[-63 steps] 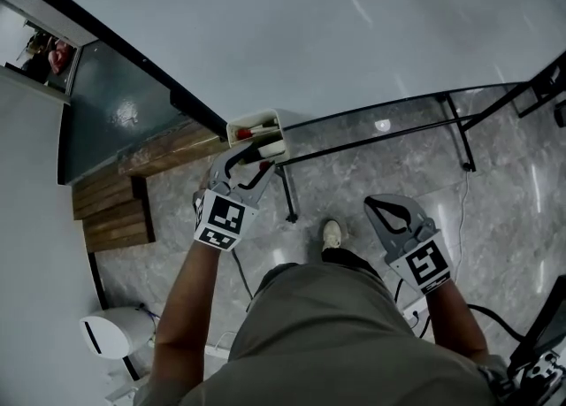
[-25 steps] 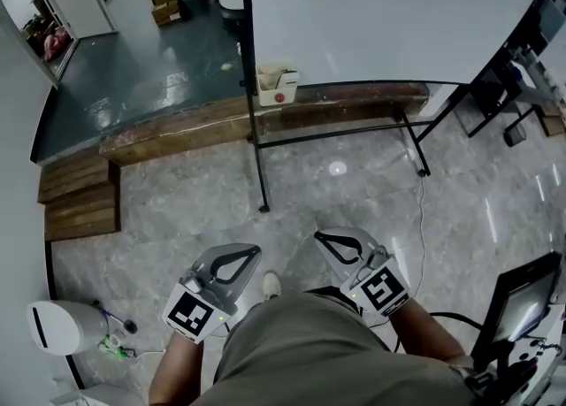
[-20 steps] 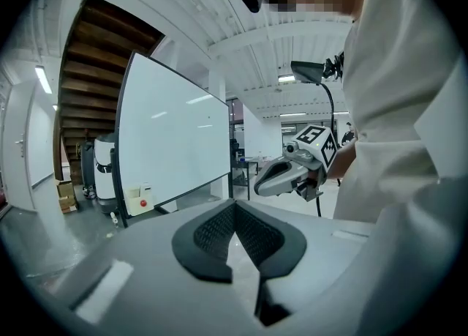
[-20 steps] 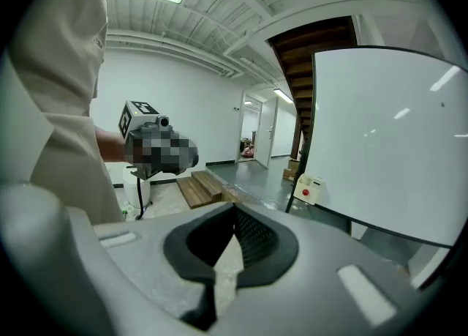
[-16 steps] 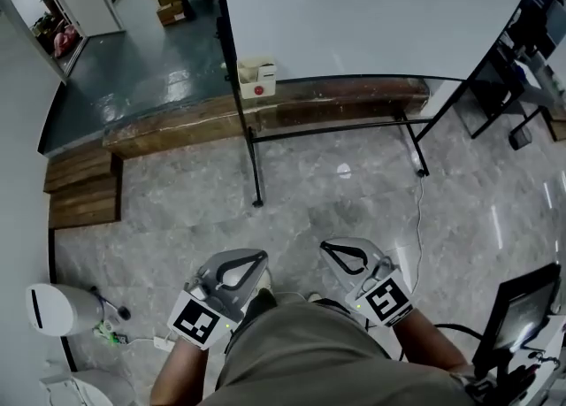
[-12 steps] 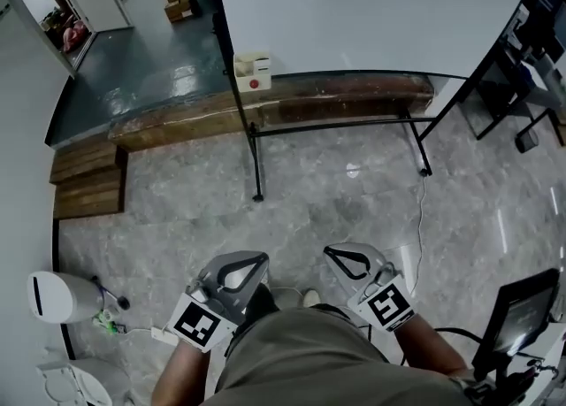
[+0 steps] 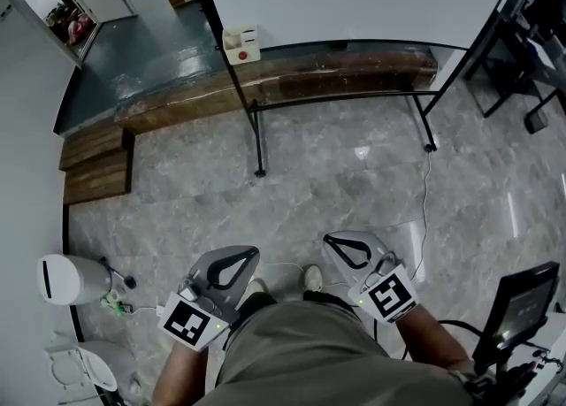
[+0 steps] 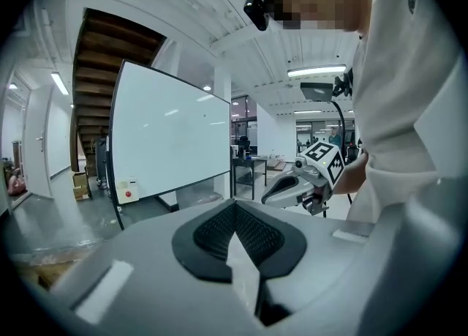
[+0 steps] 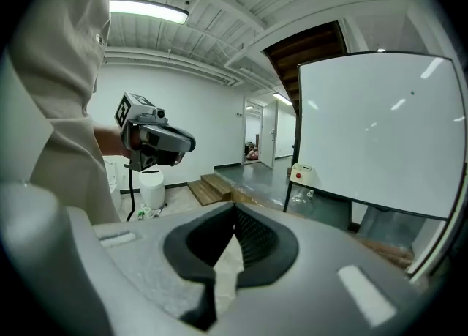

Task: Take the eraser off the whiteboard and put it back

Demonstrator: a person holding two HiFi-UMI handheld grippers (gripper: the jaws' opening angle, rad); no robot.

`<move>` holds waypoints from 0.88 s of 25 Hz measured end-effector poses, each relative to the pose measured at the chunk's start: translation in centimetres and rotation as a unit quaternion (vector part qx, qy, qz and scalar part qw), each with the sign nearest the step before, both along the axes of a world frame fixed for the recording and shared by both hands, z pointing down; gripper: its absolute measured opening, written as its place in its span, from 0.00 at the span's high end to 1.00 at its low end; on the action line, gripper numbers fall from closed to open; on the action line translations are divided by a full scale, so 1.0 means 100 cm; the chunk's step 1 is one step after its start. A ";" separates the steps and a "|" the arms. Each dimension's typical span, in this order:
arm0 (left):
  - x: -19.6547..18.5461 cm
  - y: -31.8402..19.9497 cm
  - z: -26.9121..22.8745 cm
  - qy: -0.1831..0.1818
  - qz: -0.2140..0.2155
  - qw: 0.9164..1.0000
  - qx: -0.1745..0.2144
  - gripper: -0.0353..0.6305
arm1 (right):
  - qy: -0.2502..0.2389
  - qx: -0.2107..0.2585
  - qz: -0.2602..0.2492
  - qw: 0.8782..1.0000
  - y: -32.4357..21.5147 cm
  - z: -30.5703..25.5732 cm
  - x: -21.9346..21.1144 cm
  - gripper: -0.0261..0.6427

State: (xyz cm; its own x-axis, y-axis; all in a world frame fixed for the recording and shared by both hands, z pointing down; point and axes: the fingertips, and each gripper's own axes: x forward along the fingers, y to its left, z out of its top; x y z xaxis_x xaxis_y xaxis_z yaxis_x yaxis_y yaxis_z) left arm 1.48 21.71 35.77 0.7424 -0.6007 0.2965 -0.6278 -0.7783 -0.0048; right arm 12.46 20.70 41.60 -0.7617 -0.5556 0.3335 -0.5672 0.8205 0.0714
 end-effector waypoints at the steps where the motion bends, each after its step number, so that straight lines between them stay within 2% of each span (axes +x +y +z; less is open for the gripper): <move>1: 0.000 0.003 -0.002 0.002 0.001 1.000 0.003 0.94 | -0.002 0.001 0.002 1.000 0.005 -0.002 -0.001 0.96; 8: -0.016 0.039 -0.020 0.020 0.033 0.999 0.024 0.94 | 0.003 0.018 0.015 1.000 0.038 -0.022 -0.030 0.96; 16: -0.080 0.103 -0.020 0.035 0.060 0.997 0.023 0.94 | 0.007 0.029 0.022 0.999 0.095 -0.033 -0.110 0.96; 22: -0.113 0.141 -0.021 0.031 0.088 0.995 0.023 0.94 | 0.006 0.038 0.040 0.998 0.131 -0.048 -0.147 0.96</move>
